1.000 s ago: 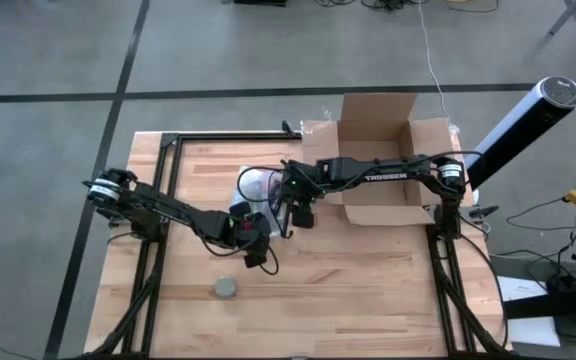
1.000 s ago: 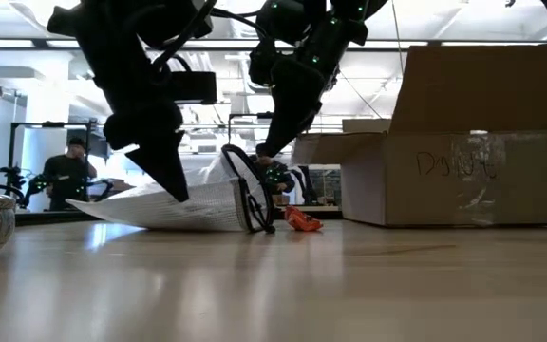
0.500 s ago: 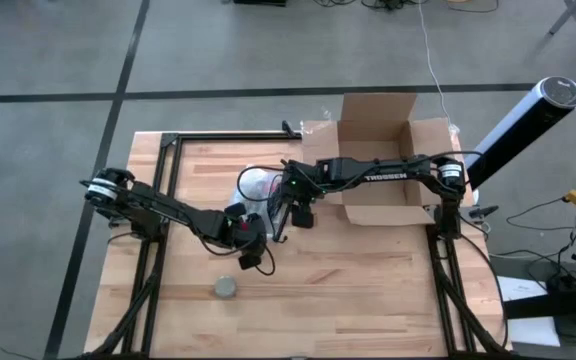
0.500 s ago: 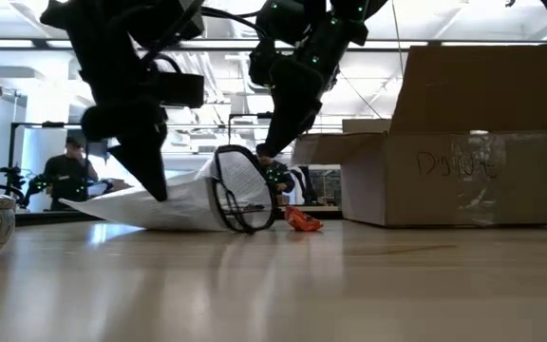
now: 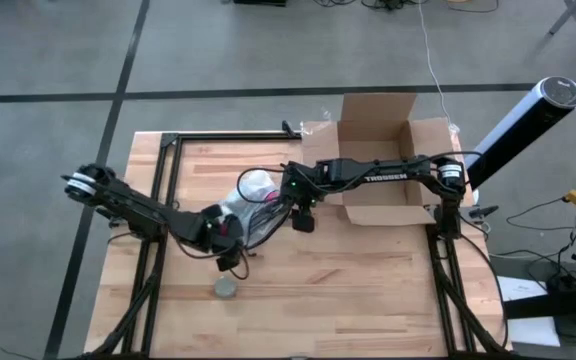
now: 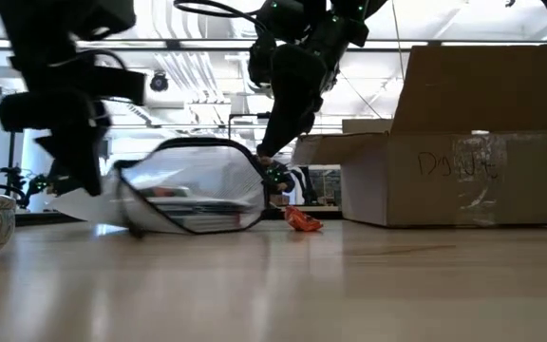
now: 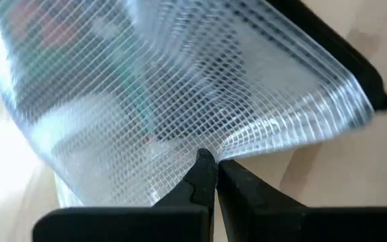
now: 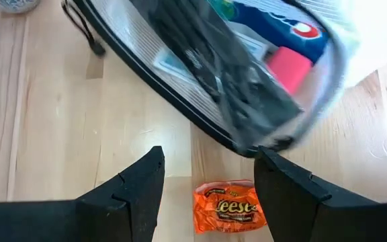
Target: Unpack boxes
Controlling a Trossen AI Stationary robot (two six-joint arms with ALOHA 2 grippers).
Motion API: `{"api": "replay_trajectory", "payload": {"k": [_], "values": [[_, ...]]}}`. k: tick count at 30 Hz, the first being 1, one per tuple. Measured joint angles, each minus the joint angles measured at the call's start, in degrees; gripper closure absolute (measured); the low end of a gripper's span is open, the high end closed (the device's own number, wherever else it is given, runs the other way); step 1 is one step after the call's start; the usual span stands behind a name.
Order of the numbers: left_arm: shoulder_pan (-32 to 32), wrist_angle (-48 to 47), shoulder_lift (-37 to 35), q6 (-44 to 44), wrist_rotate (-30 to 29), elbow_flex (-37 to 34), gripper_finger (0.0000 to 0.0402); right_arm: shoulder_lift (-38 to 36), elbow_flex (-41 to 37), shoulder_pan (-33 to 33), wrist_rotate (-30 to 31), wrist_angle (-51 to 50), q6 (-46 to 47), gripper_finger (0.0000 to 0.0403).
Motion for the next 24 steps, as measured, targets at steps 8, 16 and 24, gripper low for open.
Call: {"api": "replay_trajectory", "payload": {"k": [8,16,24], "values": [[-2.4,-6.1,-11.5,-9.9,0.5,-7.7,0.0402,0.0,0.0,0.0,0.0,0.4,0.1,0.0203],[-2.4,-6.2,-21.5,-12.8,5.0,-10.9,0.0373,0.0,0.0,0.0,0.0,0.9,-0.6,0.0203],[-3.4,-2.5,-25.8,-18.0,10.4,-6.8,0.0232,0.0,0.0,0.0,0.0,0.9,-4.6,0.0203]]}}
